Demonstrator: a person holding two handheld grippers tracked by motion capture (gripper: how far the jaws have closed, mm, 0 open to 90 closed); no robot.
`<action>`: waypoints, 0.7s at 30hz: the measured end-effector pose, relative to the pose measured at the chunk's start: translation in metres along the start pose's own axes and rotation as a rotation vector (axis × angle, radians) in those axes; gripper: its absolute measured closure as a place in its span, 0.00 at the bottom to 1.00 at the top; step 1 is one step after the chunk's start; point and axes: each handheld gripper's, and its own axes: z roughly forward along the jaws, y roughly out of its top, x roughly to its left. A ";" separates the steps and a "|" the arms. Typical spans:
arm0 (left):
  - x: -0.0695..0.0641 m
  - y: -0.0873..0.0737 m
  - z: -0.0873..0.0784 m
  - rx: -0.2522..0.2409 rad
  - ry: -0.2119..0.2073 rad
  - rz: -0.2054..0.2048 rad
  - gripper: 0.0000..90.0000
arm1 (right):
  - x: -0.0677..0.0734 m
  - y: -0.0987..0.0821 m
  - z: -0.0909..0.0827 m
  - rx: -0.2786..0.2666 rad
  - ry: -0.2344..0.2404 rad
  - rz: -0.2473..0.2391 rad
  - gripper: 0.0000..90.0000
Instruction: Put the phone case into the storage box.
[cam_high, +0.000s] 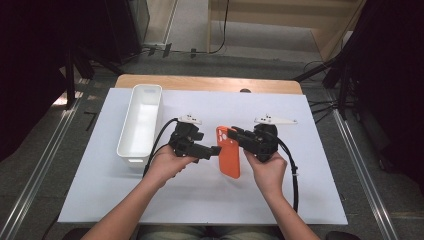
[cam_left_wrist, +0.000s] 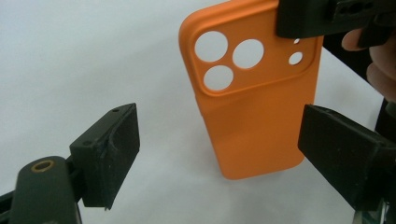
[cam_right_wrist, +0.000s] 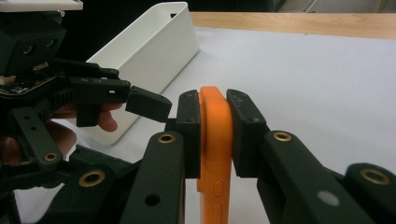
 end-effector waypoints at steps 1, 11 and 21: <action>0.000 0.000 0.000 -0.002 0.000 0.002 0.14 | 0.001 -0.001 0.001 -0.009 -0.001 0.000 0.83; -0.002 0.002 0.000 -0.016 -0.012 -0.021 0.04 | 0.006 -0.004 0.005 -0.035 -0.007 0.012 0.83; -0.008 0.000 0.005 -0.032 0.010 -0.024 0.04 | 0.013 -0.005 0.008 -0.036 0.000 0.014 0.83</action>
